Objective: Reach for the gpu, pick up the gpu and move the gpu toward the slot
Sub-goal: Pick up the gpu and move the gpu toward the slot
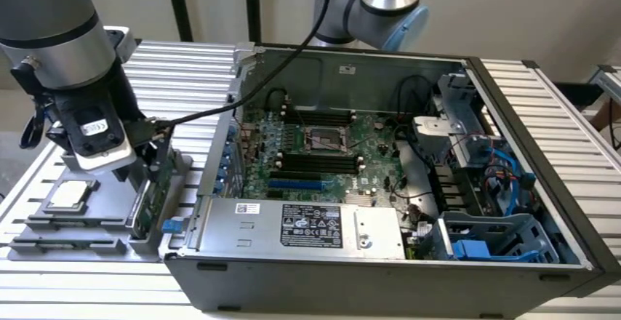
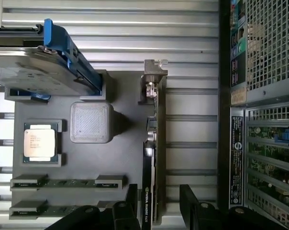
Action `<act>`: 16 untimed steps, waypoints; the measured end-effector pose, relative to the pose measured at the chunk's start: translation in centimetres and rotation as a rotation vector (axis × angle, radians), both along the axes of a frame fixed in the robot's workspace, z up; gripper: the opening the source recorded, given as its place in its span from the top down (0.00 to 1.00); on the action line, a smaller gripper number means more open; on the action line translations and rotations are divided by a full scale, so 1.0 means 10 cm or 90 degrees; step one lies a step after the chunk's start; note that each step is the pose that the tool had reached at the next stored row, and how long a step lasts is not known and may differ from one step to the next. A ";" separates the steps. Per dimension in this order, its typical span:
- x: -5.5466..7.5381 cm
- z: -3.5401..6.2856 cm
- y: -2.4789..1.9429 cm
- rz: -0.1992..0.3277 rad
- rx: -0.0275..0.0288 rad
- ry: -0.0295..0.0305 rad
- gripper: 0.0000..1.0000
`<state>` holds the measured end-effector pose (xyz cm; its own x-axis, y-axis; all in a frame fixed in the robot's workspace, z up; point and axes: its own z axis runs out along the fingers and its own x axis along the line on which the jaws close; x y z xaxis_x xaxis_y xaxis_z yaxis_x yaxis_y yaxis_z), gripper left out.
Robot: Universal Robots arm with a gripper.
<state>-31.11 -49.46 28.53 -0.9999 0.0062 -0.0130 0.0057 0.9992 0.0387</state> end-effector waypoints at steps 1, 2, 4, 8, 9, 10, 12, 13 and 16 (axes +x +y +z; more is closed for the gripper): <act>0.00 -0.018 0.009 -0.002 0.0000 0.0000 0.52; 0.00 -0.036 0.019 -0.005 0.0000 0.0000 0.52; 0.00 -0.073 0.041 -0.009 0.0001 -0.0001 0.52; 0.00 -0.145 0.082 -0.017 -0.0003 0.0000 0.52; 0.00 -0.163 0.092 -0.018 -0.0005 -0.0001 0.52; 0.00 -0.181 0.103 -0.019 -0.0006 -0.0001 0.52; 0.00 -0.220 0.120 -0.019 -0.0014 -0.0002 0.52; -0.01 -0.237 0.126 -0.019 -0.0020 -0.0001 0.52; -0.04 -0.292 0.143 -0.019 -0.0041 -0.0002 0.52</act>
<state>-31.52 -48.03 25.62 -0.9993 0.0358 -0.0134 0.0354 0.9989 0.0323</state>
